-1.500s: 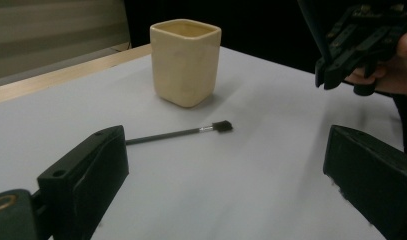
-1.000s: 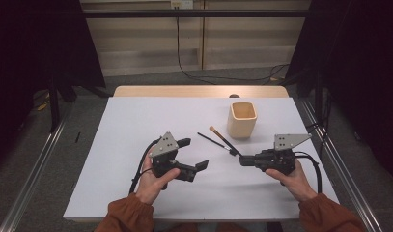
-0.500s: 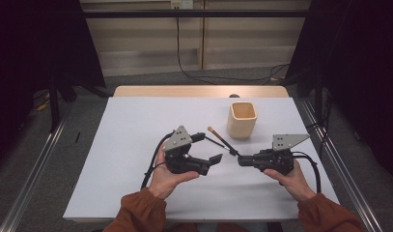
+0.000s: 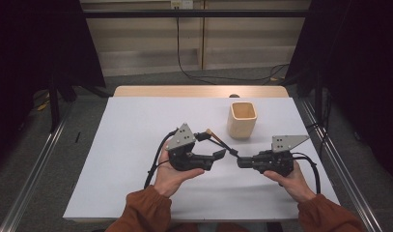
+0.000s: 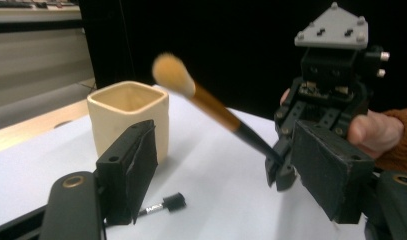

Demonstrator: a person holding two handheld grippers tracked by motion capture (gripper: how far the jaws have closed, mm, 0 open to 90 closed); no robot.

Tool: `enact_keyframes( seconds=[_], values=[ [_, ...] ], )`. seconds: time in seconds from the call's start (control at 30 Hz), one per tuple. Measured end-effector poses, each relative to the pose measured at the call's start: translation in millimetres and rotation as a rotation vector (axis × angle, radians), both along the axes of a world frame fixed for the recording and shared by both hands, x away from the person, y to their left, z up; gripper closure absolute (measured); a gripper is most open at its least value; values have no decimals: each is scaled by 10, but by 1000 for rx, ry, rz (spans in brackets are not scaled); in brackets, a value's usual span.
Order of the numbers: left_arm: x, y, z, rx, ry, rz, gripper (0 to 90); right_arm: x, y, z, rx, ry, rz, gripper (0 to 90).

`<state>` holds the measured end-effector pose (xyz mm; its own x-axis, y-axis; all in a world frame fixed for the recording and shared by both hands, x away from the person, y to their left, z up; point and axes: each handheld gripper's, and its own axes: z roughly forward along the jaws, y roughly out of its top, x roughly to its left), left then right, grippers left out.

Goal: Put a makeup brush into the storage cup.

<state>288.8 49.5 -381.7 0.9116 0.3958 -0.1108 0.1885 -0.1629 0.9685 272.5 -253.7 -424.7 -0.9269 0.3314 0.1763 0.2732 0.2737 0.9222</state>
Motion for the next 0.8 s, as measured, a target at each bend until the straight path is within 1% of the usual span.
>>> enact_keyframes(
  seconds=[0.03,0.07,0.17,0.2,0.23,0.3,0.33,0.37,0.4,0.47,0.5,0.53,0.57,0.6,0.63,0.7,0.73,0.77,0.8],
  values=[
    [7,-2,15,-14,7,-2,275,0,2,-1,0,0,-1,861],
    [10,0,16,-22,10,-12,302,-1,3,-2,2,1,-3,862],
    [13,-3,12,-20,18,-13,359,-5,1,-2,1,0,-1,861],
    [21,-1,8,-20,26,-16,359,-5,1,-2,1,0,-1,861],
    [30,7,7,-24,37,-5,373,-4,-4,-4,4,2,2,861],
    [34,10,4,-17,38,2,379,-4,-3,-4,3,2,4,861],
    [49,11,-6,-26,54,-7,388,-4,-1,-6,3,2,4,861],
    [49,11,-6,-26,54,-7,406,-4,-1,-6,3,2,4,861],
    [54,8,-8,-19,55,-8,406,-2,0,-10,1,3,5,861],
    [61,0,-9,-18,61,-18,456,3,3,-21,-3,5,5,861],
    [60,-10,-11,-21,50,-20,468,3,2,-20,-5,5,7,861],
    [52,-30,-8,-8,18,-27,483,3,1,-21,-2,4,8,861],
    [52,-30,-8,-8,18,-27,497,3,1,-21,-2,4,8,861],
    [53,-51,7,-1,11,-38,514,6,1,-23,-2,5,7,861],
    [53,-51,7,-1,11,-38,529,6,1,-23,-2,5,7,861],
    [66,-54,18,-19,18,-40,546,10,0,-31,-4,6,7,861],
    [66,-54,18,-19,18,-40,560,10,-1,-32,-5,7,7,861],
    [76,-35,19,-32,31,-45,576,12,0,-33,-6,6,8,861],
    [77,-26,17,-33,35,-46,602,11,1,-32,-6,5,7,861]
  ],
)
